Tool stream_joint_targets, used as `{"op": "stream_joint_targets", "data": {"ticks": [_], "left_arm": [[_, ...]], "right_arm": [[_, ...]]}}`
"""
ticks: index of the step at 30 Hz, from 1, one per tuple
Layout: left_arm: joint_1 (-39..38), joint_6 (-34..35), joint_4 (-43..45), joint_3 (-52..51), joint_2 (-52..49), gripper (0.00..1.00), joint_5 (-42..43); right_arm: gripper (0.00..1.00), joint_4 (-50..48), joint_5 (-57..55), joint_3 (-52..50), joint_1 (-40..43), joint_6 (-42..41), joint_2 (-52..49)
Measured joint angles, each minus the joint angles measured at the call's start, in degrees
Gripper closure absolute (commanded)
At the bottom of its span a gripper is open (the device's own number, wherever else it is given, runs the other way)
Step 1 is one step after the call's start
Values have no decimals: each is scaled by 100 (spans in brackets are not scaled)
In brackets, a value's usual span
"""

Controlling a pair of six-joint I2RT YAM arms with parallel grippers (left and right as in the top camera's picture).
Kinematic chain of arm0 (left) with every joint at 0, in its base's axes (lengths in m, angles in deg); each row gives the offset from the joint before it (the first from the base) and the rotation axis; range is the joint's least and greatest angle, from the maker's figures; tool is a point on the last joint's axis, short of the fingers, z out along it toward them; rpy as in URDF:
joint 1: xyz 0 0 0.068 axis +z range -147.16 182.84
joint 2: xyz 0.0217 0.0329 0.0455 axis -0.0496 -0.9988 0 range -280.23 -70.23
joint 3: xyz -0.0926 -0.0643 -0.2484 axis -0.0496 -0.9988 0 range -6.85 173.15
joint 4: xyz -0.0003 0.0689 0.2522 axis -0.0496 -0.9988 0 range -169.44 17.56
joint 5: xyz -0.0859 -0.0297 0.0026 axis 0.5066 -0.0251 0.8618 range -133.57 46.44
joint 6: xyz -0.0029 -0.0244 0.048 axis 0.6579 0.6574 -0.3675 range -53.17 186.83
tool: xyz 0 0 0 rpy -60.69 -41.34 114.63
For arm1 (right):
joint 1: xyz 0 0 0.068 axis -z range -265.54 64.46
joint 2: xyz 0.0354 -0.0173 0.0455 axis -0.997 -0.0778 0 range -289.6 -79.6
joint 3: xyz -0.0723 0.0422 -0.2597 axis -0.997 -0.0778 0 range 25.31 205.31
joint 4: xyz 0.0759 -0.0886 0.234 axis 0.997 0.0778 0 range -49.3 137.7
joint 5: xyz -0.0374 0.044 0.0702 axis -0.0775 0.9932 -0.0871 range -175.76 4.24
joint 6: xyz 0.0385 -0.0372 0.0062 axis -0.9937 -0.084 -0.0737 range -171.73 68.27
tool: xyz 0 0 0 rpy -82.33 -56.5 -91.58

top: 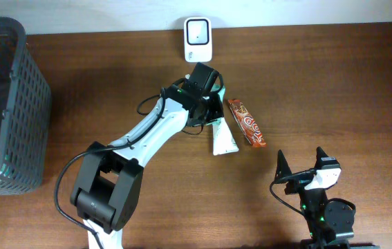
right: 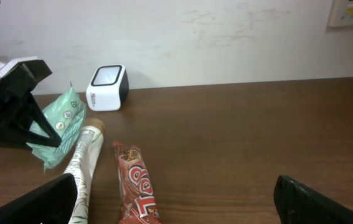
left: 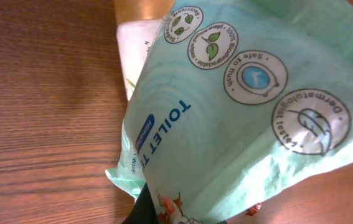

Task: Scan the item barcode
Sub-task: 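Carry the green tissue pack to the scanner and release it by the tube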

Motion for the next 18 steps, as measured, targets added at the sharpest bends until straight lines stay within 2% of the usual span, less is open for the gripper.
{"op": "stream_joint_targets", "data": {"ticks": [8, 9, 11, 18], "left_arm": [[46, 90, -678, 0, -2, 100, -896], [57, 173, -758, 0, -2, 98, -955], [61, 310, -833, 0, -2, 76, -1014], [-153, 581, -855, 0, -2, 75, -1080]], "right_arm": [[1, 0, 0, 0, 0, 0, 0], [1, 0, 0, 0, 0, -4, 0], [1, 0, 0, 0, 0, 2, 0], [1, 0, 0, 0, 0, 0, 0]]}}
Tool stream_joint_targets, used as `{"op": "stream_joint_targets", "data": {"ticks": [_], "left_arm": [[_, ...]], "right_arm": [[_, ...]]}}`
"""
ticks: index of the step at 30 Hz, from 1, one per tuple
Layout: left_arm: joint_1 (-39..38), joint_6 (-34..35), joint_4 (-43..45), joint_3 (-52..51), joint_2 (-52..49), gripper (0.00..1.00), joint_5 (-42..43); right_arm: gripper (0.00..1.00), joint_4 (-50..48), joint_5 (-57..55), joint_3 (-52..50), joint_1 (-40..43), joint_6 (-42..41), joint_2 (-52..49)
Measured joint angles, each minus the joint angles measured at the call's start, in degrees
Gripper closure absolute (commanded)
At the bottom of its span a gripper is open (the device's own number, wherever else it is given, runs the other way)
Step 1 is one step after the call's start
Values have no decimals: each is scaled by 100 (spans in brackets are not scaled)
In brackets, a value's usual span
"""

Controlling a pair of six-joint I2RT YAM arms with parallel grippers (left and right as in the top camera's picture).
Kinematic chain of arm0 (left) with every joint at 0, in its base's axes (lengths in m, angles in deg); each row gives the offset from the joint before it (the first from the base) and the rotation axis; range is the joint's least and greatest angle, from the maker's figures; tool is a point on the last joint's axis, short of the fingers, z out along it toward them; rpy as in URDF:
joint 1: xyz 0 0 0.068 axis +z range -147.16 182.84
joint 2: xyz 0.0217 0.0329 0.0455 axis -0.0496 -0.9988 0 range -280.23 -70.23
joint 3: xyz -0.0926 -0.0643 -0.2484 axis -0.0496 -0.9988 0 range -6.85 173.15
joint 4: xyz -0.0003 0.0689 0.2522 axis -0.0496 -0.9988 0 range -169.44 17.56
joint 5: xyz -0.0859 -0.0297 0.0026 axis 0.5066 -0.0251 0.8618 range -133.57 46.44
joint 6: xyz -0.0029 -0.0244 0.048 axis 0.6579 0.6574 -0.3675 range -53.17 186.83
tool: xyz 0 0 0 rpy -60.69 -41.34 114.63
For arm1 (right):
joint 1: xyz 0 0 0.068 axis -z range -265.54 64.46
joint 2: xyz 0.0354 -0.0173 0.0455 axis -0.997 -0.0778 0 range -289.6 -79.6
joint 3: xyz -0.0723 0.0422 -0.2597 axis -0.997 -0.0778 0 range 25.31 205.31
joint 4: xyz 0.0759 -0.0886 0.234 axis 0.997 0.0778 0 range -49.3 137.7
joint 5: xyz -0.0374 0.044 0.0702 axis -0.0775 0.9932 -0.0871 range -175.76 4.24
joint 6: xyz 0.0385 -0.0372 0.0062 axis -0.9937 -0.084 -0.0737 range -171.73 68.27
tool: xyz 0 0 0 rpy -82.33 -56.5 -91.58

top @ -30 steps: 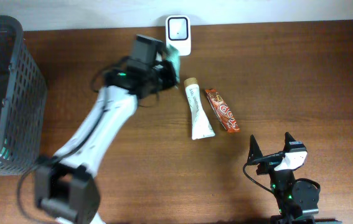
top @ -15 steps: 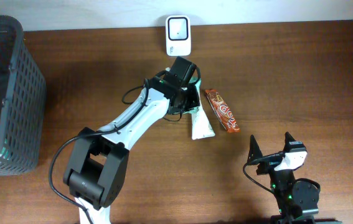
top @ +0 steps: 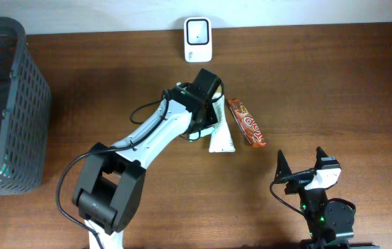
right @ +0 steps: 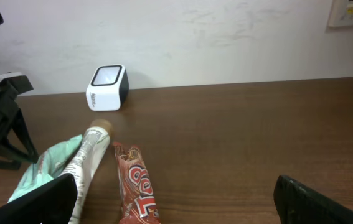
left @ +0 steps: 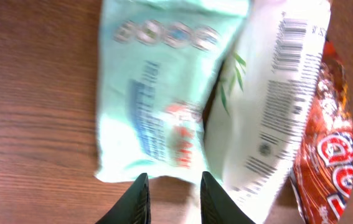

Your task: Scan the item barcode

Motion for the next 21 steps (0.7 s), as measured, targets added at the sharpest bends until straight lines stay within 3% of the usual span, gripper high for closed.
{"op": "stream_joint_targets", "data": {"ticks": [4, 9, 14, 17, 21], "left_arm": [[-52, 22, 7, 0, 0, 75, 0], [188, -234, -42, 173, 4, 62, 2], [697, -1062, -35, 1036, 286, 41, -28], [1064, -1856, -17, 1668, 820, 36, -181], [1600, -2575, 122, 2151, 1696, 25, -1062]], "right_arm": [[1, 0, 0, 0, 0, -2, 0], [1, 0, 0, 0, 0, 2, 0], [1, 0, 0, 0, 0, 0, 0], [1, 0, 0, 0, 0, -2, 0], [2, 0, 0, 0, 0, 0, 0]]}}
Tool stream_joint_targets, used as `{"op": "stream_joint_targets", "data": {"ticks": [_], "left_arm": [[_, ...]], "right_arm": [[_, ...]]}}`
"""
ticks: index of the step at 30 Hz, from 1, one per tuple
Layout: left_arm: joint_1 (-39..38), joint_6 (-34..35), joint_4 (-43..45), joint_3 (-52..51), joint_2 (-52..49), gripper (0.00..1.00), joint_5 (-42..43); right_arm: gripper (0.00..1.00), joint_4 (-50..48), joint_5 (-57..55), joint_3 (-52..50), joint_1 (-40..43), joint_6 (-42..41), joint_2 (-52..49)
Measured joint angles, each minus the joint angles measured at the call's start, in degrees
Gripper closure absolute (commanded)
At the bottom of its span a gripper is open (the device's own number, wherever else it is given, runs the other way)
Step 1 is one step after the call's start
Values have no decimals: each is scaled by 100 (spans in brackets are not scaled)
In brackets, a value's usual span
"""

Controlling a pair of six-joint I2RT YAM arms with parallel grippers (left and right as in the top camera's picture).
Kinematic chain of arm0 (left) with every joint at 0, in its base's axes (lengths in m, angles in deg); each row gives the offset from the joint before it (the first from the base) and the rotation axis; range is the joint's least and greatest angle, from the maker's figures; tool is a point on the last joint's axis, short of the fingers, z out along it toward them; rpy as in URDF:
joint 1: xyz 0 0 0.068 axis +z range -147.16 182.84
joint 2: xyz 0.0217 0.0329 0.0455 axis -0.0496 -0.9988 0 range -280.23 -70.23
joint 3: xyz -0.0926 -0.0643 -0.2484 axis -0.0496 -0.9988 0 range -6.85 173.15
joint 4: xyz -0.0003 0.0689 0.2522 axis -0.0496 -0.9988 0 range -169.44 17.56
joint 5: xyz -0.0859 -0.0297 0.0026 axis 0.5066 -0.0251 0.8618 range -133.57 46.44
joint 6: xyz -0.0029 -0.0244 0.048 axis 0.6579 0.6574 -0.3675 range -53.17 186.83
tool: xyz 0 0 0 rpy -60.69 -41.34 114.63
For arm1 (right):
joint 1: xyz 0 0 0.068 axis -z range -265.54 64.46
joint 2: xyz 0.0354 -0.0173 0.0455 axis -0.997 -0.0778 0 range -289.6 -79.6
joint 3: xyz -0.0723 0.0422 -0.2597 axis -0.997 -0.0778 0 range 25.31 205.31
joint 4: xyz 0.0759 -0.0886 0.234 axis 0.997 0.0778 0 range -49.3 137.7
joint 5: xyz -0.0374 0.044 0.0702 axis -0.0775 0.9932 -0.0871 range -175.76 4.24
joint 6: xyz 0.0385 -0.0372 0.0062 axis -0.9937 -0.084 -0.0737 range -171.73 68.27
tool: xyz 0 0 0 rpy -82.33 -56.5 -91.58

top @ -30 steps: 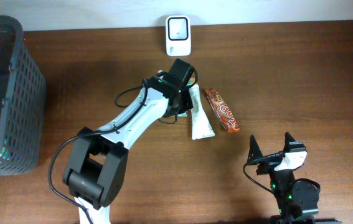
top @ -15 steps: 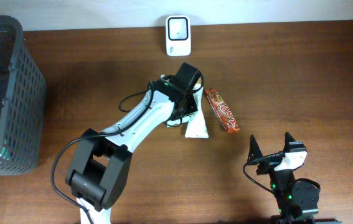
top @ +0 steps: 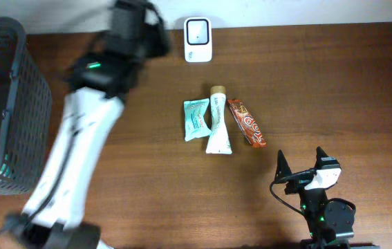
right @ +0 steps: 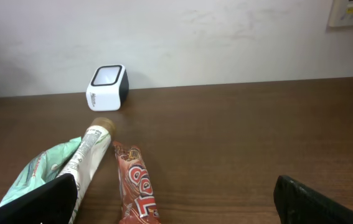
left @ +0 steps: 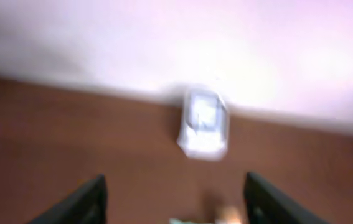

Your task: Scan the item barcode

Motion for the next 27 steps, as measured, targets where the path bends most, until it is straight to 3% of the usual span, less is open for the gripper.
{"op": "stream_joint_targets", "data": {"ticks": [5, 9, 14, 18, 21, 24, 27], "left_arm": [[1217, -337, 728, 72, 647, 23, -1451], [2575, -404, 1200, 72, 682, 24, -1965], [4212, -769, 706, 72, 645, 32, -2236], [4946, -1628, 83, 70, 457, 50, -2288], [5508, -2577, -422, -42, 114, 27, -2098], [5895, -3274, -1071, -297, -127, 12, -1484], [6214, -3834, -1390, -752, -284, 12, -693]], "right_arm": [[1, 0, 0, 0, 0, 0, 0], [1, 0, 0, 0, 0, 0, 0], [1, 0, -2, 0, 0, 2, 0], [1, 0, 0, 0, 0, -2, 0], [1, 0, 0, 0, 0, -2, 0], [1, 0, 0, 0, 0, -2, 0], [1, 0, 0, 0, 0, -2, 0]]}}
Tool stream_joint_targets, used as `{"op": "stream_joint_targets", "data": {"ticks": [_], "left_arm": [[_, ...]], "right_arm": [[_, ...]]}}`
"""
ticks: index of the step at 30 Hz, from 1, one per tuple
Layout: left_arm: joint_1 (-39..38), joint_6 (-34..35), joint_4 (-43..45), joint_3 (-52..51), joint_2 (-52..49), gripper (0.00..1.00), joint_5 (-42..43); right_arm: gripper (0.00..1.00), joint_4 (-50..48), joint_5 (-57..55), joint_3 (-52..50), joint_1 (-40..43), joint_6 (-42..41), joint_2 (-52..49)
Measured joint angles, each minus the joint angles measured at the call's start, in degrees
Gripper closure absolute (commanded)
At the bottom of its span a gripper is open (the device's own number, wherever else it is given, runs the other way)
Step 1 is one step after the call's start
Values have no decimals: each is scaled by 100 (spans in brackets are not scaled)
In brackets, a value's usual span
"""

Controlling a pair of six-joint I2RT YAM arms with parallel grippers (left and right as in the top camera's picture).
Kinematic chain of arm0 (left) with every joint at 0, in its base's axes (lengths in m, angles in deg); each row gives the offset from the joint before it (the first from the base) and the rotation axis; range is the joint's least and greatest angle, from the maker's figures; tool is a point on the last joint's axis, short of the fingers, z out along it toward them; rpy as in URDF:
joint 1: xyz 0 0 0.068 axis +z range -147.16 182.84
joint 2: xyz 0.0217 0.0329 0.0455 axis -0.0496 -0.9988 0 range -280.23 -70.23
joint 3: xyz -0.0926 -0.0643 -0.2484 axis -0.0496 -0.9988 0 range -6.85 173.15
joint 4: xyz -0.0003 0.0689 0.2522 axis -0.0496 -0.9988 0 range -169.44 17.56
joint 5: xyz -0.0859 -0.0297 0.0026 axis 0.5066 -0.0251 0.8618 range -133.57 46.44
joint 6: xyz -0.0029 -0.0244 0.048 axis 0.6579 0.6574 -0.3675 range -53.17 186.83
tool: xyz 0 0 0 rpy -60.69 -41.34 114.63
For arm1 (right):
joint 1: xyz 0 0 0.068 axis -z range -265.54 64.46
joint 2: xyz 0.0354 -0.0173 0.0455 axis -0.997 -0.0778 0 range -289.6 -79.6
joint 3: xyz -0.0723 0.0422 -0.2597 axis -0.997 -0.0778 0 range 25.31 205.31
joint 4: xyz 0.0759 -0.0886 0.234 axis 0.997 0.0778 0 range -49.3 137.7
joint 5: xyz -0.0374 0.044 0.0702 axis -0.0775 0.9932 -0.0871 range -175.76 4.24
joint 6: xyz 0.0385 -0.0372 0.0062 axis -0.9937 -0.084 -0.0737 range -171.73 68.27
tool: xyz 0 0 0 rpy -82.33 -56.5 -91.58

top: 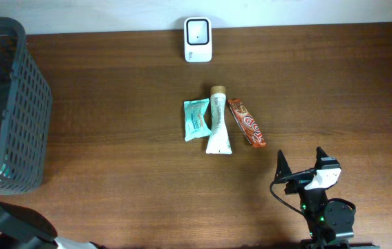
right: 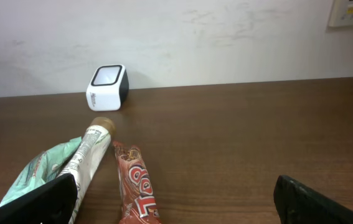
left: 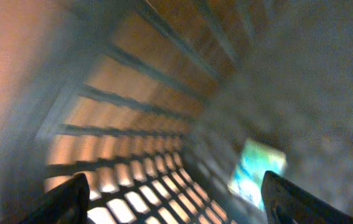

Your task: Scan the item barcode

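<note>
A mint-green wipes pack (top: 196, 119), a white tube (top: 218, 130) and a red-brown candy bar (top: 246, 131) lie side by side mid-table. The white scanner (top: 198, 30) stands at the back edge. My left gripper (left: 176, 202) is open; its blurred view looks into the dark mesh basket (left: 132, 124), where a green-blue packet (left: 257, 168) lies. In the overhead view only a bit of the left arm shows at the lower left. My right gripper (right: 176, 193) is open and empty, low at the front right, facing the candy bar (right: 140, 186).
The grey mesh basket (top: 26, 90) stands at the table's left edge with a green packet in its near corner. The right arm's base (top: 327, 214) sits at the front right. A wall runs behind the scanner (right: 108, 86).
My left arm was stretched toward the back, left of the scanner; now it is at the far left with its camera looking into the basket. The three items and the right gripper have not moved.
My left gripper first held the wipes pack up beside the tube. Then the pack lay flat on the table left of the tube with the gripper open above it. Later the arm was up at the back facing the scanner, and now it is at the basket.
</note>
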Motion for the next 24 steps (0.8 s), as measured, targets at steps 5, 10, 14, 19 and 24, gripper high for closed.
{"op": "stream_joint_targets", "data": {"ticks": [5, 10, 14, 19, 24], "left_arm": [[264, -695, 55, -841, -105, 16, 1010], [299, -988, 483, -1403, -422, 25, 1403], [299, -1051, 734, -1657, -693, 30, 1493], [299, -1069, 896, -1823, -1132, 37, 1532], [299, -1086, 984, -1794, -1539, 43, 1574]], "right_arm": [[1, 0, 0, 0, 0, 2, 0], [1, 0, 0, 0, 0, -2, 0], [1, 0, 0, 0, 0, 0, 0], [1, 0, 0, 0, 0, 2, 0], [1, 0, 2, 0, 0, 0, 0]]}}
